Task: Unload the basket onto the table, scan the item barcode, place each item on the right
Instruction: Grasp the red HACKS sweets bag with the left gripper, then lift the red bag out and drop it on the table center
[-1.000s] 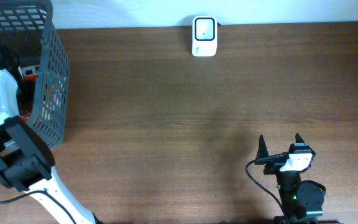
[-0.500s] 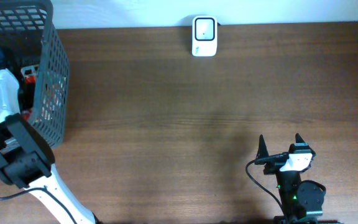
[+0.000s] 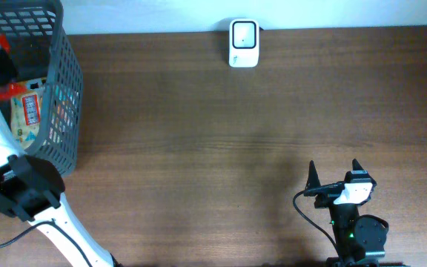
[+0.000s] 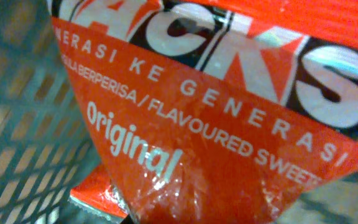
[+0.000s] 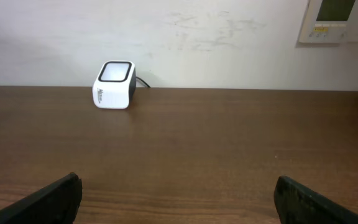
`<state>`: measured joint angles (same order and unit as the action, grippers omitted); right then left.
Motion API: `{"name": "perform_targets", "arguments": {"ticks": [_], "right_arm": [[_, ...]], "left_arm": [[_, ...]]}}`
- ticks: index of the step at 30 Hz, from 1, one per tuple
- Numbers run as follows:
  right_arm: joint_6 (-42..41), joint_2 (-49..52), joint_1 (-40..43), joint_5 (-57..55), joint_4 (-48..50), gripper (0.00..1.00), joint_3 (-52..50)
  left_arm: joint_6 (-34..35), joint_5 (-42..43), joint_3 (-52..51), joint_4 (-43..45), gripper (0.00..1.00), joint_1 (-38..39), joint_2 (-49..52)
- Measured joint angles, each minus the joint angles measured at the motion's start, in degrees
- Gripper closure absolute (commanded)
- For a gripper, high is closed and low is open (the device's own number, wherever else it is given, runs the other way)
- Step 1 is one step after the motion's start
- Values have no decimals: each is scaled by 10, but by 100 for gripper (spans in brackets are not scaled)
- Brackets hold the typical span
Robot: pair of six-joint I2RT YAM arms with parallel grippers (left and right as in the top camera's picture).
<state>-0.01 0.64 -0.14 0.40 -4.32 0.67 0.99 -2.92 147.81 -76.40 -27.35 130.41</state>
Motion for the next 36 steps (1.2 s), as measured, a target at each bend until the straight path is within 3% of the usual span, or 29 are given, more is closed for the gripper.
{"name": "perform_targets", "arguments": {"ticks": [9,13,20,25,32,35,36], "right_arm": [[0,0,0,0,0,2,0],[0,0,0,0,0,2,0],[0,0,0,0,0,2,0],[0,0,0,0,0,2,0],[0,0,0,0,0,2,0],[0,0,0,0,0,2,0],[0,0,0,0,0,2,0]], "left_arm": [[17,234,286,-74,100,7,0],[32,282,310,-94,100,36,-19],[36,306,303,-163,100,154,-26],[37,276,232,-197,100,247,-28],[38,198,-3,-153,99,373,-29],[39,183,-112,-99,92,404,-29],[40,179,-161,-67,85,415,-29]]}}
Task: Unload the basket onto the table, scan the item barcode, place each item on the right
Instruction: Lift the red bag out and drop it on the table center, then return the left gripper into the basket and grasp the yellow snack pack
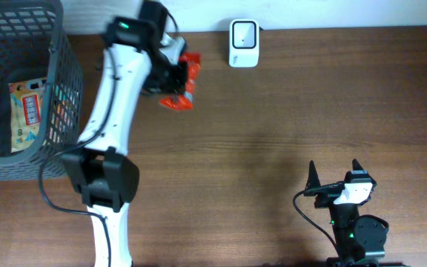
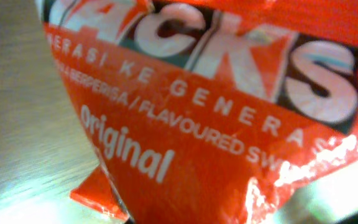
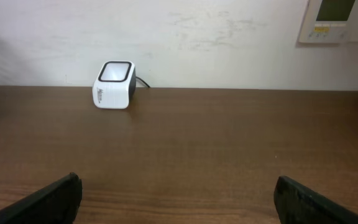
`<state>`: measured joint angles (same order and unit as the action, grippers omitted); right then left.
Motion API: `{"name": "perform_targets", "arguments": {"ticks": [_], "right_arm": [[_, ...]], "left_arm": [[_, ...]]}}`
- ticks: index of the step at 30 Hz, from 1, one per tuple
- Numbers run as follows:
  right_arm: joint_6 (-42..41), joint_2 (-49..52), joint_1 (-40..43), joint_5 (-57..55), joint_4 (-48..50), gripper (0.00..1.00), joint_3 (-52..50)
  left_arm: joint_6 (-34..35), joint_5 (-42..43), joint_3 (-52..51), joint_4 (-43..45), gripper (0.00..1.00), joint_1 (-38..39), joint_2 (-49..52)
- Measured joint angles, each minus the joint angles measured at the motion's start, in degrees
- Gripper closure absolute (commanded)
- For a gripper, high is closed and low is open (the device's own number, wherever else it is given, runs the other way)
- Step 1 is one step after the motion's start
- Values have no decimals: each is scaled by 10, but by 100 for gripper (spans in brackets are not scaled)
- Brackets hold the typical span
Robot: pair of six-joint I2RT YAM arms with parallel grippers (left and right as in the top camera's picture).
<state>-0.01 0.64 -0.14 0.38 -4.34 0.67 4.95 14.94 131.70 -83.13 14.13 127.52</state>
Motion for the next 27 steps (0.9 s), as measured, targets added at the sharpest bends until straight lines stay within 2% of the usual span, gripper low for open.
{"name": "perform_targets", "arguments": {"ticks": [1,4,7,10,13,19,22,24,27], "right_arm": [[0,0,0,0,0,2,0],[0,0,0,0,0,2,0],[0,0,0,0,0,2,0],[0,0,0,0,0,2,0],[0,0,0,0,0,2,0],[0,0,0,0,0,2,0],[0,0,0,0,0,2,0],[0,0,0,0,0,2,0],[0,0,0,0,0,2,0]], "left_arm": [[0,-3,-35,21,75,8,0],[2,-7,-119,68,56,28,2],[6,-8,-144,76,49,35,2],[5,-9,-122,61,49,30,3],[5,-9,-50,25,49,17,3],[3,-39,193,-64,49,-20,0],[2,-83,309,-103,41,-47,-2],[0,-111,368,-121,32,-73,-6],[-3,-139,429,-133,28,-124,-12]]}}
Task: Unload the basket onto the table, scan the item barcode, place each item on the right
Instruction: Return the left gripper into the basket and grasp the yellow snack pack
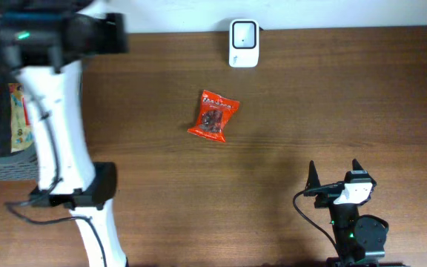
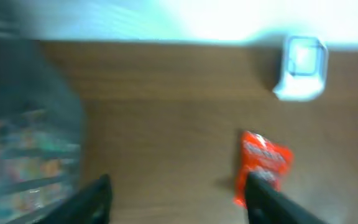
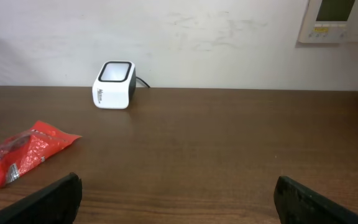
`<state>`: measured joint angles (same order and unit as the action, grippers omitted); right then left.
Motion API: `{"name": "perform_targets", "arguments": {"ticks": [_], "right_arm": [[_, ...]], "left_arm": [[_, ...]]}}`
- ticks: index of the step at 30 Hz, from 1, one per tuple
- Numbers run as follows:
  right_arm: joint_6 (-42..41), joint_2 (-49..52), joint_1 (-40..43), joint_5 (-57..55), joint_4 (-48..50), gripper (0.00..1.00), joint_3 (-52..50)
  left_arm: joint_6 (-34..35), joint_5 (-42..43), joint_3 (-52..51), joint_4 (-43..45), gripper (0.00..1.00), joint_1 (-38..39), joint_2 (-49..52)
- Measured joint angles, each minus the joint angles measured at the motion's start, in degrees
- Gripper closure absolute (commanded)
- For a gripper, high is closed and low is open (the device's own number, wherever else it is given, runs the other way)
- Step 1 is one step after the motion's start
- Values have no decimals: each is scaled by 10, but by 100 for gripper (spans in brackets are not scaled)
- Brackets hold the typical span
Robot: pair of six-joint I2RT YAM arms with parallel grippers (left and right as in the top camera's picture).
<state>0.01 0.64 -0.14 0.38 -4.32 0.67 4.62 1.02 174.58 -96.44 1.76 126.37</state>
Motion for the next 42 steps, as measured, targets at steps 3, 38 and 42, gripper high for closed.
{"name": "perform_targets", "arguments": {"ticks": [3,38,42], "right_arm": [[0,0,0,0,0,2,0],[0,0,0,0,0,2,0],[0,0,0,0,0,2,0]], "left_arm": [[1,-24,26,0,21,-75,-9],[-60,-7,-581,323,20,-328,-3],[-78,-19,-605,350,24,-323,-3]]}}
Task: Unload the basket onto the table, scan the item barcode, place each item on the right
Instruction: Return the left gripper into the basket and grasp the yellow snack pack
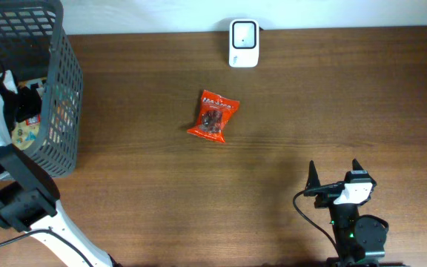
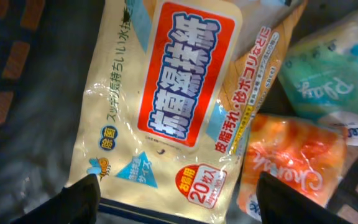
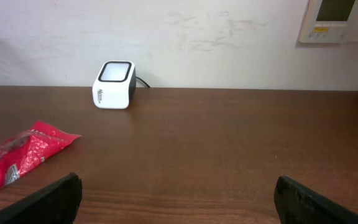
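The red snack packet (image 1: 213, 116) lies flat on the brown table, a little in front of the white scanner (image 1: 243, 33); the right wrist view shows the packet (image 3: 23, 158) left of and nearer than the scanner (image 3: 114, 84). My left gripper (image 2: 179, 202) is open inside the basket, just over a cream packet with a red label (image 2: 166, 112). Overhead, the left gripper (image 1: 27, 102) sits within the basket walls. My right gripper (image 1: 336, 174) rests open at the front right, holding nothing (image 3: 179, 199).
The dark mesh basket (image 1: 59, 74) stands at the table's left end. Beside the cream packet in it lie an orange packet (image 2: 294, 162) and a green one (image 2: 328, 56). A white wall runs behind the scanner.
My left gripper was open above the table by the basket's edge; now it is down inside the basket over the cream packet. The red packet and the right arm have not moved.
My left gripper was shut on the red packet inside the basket. Then it held the packet over the table near the scanner. Then the packet lay on the table and the gripper was open near the basket. Now the gripper is in the basket.
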`<state>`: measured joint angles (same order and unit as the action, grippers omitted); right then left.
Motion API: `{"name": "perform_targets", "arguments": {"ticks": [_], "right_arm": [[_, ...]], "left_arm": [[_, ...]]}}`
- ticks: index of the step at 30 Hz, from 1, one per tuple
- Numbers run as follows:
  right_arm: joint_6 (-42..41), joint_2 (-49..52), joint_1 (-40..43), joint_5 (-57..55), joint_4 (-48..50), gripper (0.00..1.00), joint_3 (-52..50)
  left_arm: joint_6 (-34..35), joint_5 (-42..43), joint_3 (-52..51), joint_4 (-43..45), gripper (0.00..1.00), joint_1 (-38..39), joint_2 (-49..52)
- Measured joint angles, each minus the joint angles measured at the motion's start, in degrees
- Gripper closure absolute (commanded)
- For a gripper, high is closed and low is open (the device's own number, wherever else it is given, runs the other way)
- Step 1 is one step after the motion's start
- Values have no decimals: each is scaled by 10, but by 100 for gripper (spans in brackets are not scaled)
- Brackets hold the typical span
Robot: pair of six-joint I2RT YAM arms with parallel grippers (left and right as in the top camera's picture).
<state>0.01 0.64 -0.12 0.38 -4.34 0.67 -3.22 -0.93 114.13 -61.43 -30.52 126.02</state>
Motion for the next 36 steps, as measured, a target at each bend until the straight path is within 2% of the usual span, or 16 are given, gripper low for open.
{"name": "perform_targets", "arguments": {"ticks": [7,10,17,22,29,36], "right_arm": [[0,0,0,0,0,2,0],[0,0,0,0,0,1,0],[0,0,0,0,0,2,0],[0,0,0,0,0,2,0],[0,0,0,0,0,2,0],[0,0,0,0,0,1,0]], "left_arm": [[-7,-5,-6,23,24,0,0],[-37,-9,-6,36,21,5,0],[-94,-87,-6,70,19,49,0],[-123,-108,-6,78,20,63,0],[-132,-115,-8,77,18,59,4],[-133,-111,-16,66,19,59,74]]}}
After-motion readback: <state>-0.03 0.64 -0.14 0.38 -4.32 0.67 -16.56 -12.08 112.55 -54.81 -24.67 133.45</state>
